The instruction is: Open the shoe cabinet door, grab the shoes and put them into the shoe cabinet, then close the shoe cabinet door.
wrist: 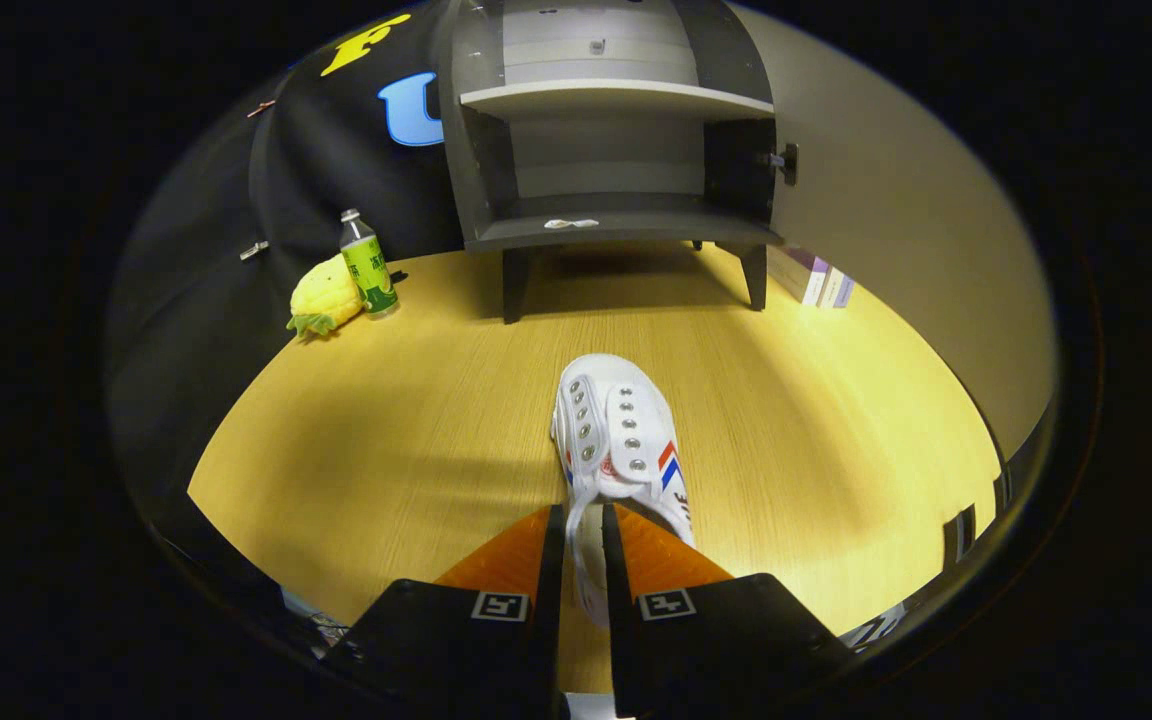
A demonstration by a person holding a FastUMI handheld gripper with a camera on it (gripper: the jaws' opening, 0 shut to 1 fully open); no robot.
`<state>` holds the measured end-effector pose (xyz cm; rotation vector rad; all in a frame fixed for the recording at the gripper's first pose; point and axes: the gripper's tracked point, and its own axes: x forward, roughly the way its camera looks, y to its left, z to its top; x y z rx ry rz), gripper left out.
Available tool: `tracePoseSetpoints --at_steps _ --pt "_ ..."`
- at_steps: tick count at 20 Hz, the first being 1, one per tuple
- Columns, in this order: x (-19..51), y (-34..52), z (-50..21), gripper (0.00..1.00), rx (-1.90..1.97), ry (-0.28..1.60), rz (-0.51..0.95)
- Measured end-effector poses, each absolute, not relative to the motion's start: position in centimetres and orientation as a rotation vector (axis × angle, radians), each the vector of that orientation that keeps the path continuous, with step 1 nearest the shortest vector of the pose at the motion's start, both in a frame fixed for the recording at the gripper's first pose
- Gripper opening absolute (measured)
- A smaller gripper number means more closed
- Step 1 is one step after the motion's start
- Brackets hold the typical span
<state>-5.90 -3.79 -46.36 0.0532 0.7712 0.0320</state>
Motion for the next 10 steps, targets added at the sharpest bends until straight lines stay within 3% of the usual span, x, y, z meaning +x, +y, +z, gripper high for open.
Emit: tracePoseSetpoints --at_steps 10 --pt "-4.2 -3.8 -48.8 0.26 0.04 0.758 -0.004"
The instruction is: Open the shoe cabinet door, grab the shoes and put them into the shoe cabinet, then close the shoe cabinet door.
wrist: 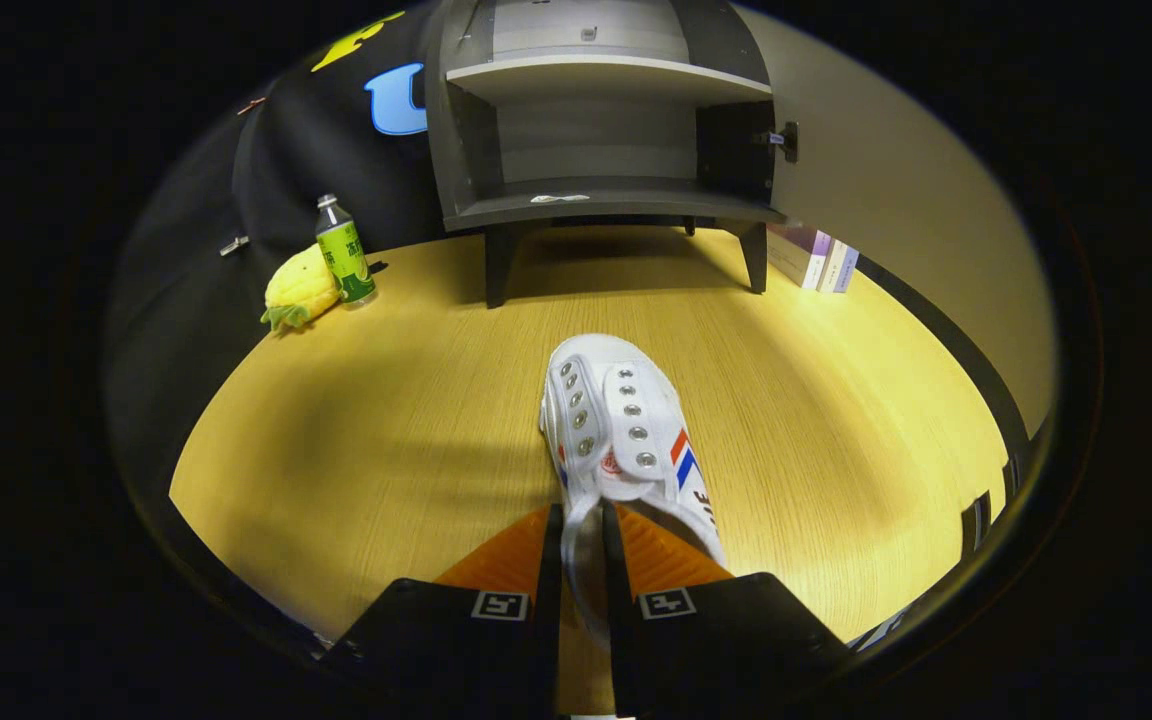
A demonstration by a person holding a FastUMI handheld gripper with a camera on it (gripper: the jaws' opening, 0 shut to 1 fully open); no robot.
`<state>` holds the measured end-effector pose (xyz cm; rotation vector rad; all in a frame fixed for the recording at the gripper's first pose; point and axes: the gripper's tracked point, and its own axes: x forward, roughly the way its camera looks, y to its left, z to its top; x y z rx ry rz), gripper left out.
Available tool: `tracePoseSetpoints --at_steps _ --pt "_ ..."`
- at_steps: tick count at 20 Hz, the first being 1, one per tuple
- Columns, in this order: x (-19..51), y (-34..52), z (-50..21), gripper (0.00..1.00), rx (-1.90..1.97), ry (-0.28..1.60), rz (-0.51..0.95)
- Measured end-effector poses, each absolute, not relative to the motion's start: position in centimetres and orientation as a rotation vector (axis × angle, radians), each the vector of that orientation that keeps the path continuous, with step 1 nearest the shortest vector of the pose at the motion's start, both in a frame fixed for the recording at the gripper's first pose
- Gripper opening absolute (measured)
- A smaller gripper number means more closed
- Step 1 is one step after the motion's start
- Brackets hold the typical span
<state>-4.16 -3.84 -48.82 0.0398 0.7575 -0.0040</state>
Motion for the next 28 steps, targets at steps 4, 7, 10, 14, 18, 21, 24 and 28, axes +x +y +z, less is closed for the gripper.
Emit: tracePoseSetpoints --at_steps 4,7,10,14,18,21,24,28 --pt "-3.2 -3.5 -49.2 0.25 0.048 0.735 0.013" --pt "-2.2 -3.3 -49.1 0.25 0.084 0.704 0.02" --pt "-1.2 -3.5 -49.1 0.23 0.101 0.686 0.017" --pt "0.4 -3.5 -49.2 0.21 0.092 0.681 0.019" --pt "1.4 -3.6 -49.2 0.21 0.124 0.685 0.021" --pt "2.8 -4.0 -49.5 0.2 0.135 0.689 0.01" --pt "3.6 -4.1 -49.5 0.2 0.104 0.685 0.01" --pt "3.7 -4.1 -49.6 0.2 0.123 0.678 0.02"
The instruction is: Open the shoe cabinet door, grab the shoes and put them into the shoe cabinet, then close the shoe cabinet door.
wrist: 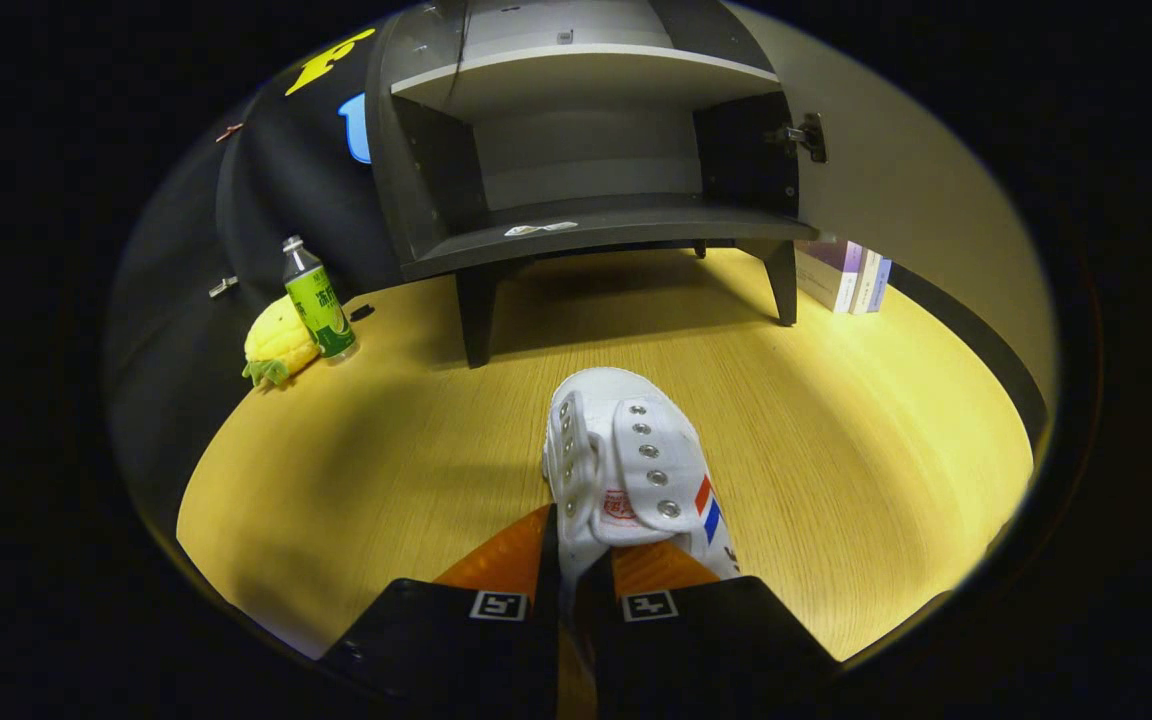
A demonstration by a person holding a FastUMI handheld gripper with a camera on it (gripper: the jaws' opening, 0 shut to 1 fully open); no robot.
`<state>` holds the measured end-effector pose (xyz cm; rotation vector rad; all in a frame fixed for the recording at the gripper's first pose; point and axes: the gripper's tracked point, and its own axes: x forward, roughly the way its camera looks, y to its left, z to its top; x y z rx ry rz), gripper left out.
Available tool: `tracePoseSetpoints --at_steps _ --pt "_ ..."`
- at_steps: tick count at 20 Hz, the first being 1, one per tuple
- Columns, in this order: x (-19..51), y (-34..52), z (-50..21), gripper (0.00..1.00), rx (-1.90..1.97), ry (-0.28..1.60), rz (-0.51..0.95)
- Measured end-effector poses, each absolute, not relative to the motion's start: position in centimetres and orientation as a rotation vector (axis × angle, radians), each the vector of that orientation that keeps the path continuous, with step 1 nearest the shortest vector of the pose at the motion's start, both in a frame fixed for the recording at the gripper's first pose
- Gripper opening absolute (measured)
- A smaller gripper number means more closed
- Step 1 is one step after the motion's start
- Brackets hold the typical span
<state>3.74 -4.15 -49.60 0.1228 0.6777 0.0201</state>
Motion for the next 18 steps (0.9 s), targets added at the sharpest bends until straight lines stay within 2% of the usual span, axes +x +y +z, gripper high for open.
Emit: tracePoseSetpoints --at_steps 9,10,12,18 --pt "3.7 -4.1 -49.8 0.2 0.089 0.705 0.033" --pt "2.1 -3.8 -50.2 0.2 0.096 0.705 0.045" --pt "3.4 -3.9 -49.8 0.05 0.087 0.708 0.042" --pt "3.3 -3.9 -49.6 0.05 0.082 0.715 0.043"
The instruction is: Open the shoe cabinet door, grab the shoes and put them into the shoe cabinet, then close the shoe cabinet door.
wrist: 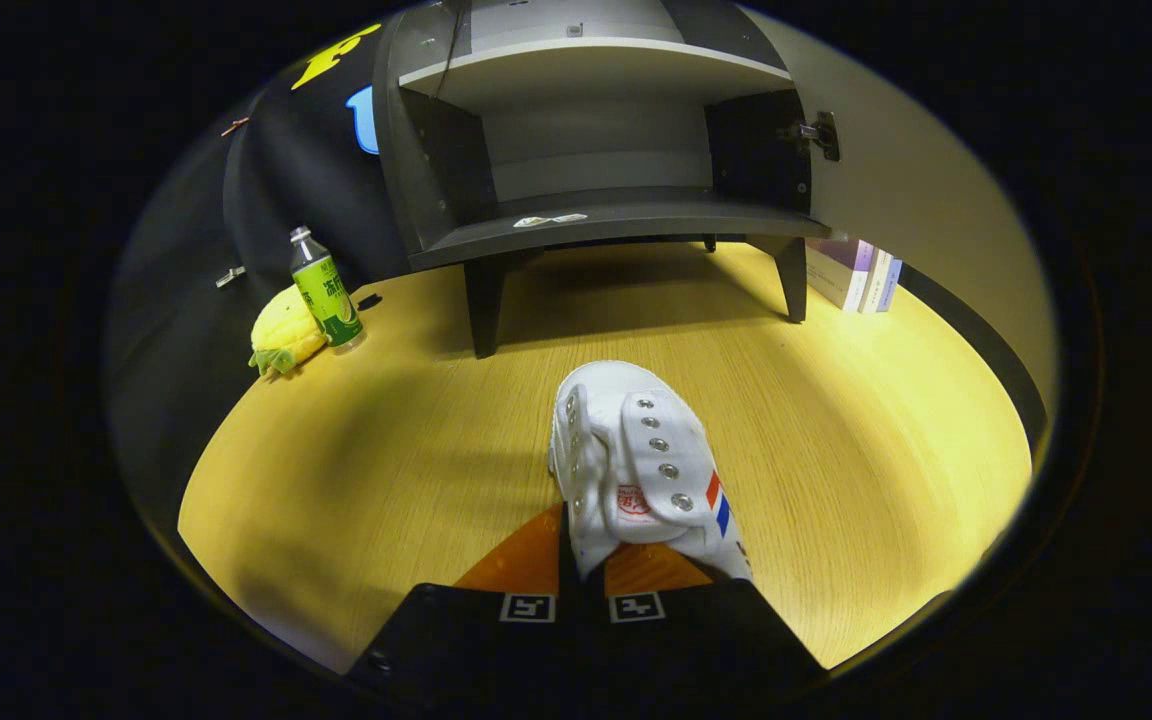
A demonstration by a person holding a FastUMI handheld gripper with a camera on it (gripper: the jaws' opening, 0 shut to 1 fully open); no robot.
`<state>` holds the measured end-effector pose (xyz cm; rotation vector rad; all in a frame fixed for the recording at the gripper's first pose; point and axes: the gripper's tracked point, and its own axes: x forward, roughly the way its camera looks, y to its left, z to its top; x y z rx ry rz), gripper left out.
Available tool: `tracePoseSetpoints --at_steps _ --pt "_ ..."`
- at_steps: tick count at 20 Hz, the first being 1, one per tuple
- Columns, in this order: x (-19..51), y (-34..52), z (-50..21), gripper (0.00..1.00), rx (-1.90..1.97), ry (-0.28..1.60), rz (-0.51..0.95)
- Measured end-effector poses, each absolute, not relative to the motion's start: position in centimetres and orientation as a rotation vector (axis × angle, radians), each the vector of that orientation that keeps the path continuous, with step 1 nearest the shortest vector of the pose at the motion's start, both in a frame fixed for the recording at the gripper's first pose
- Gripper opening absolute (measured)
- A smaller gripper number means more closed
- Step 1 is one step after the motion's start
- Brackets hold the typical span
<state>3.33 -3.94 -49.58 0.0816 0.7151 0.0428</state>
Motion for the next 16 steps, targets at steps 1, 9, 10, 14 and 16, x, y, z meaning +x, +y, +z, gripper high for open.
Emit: tracePoseSetpoints --at_steps 1,9,10,14,16 --pt "3.2 -4.1 -49.3 0.05 0.064 0.716 0.043" --pt "2.2 -6.5 -42.9 0.05 0.073 0.727 0.007" --pt "2.1 -6.5 -41.6 0.05 0.074 0.719 0.006" --pt "3.0 -6.1 -33.2 0.05 0.034 0.626 0.018" --pt "3.9 -5.9 -28.7 0.05 0.021 0.564 0.015"
